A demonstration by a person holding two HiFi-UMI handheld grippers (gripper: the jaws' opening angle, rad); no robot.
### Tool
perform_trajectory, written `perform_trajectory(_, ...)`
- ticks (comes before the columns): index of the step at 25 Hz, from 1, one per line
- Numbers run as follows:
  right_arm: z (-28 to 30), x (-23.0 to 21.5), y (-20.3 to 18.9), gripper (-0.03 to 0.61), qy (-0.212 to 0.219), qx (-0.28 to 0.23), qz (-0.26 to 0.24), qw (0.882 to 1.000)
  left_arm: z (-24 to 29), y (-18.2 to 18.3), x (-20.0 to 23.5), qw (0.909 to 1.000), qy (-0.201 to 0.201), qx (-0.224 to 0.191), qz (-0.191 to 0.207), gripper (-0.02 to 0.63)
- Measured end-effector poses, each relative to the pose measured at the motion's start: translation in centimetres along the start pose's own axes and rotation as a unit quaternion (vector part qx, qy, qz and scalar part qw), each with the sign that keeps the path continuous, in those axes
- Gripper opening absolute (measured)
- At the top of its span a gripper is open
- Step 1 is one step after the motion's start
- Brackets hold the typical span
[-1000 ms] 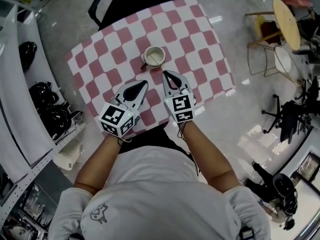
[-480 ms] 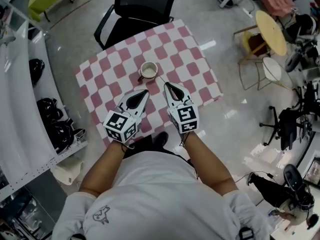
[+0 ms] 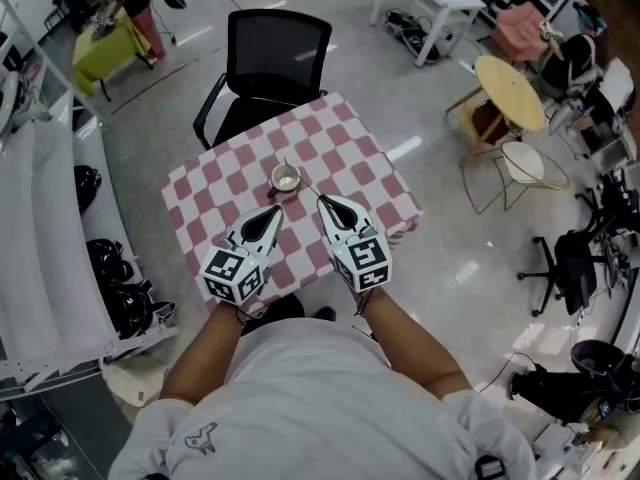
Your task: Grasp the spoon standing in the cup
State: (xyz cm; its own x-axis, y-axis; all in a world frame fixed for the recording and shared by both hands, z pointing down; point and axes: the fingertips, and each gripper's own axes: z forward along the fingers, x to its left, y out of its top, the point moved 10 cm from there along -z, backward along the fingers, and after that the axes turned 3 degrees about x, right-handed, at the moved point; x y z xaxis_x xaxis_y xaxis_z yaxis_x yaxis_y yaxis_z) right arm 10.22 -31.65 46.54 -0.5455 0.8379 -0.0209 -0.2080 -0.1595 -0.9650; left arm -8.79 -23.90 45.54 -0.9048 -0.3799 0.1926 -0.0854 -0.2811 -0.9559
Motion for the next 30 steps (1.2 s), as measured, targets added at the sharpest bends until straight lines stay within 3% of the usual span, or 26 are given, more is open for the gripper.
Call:
perform_trajectory(15, -5.0, 3.7, -0.1, 0.034, 0.037, -0.028, 0.017, 0.999, -6.0, 0.4, -3.3, 0.9987, 0.027, -0.002, 0.043, 0.011)
perform_trajectory(22, -6.4, 7.0, 0.4, 0.032, 0.02, -0.036, 0.013, 0.999, -9.1, 0.3, -2.3, 0.9984, -0.006, -0.006, 0.055, 0.011)
perform_trajectory(30, -7.0, 14.6, 1.1, 0.032, -0.014, -0.048, -0.002, 0.999, -16.1, -0.9, -0.9, 0.9967, -0.053, -0.005, 0.062, 0.011)
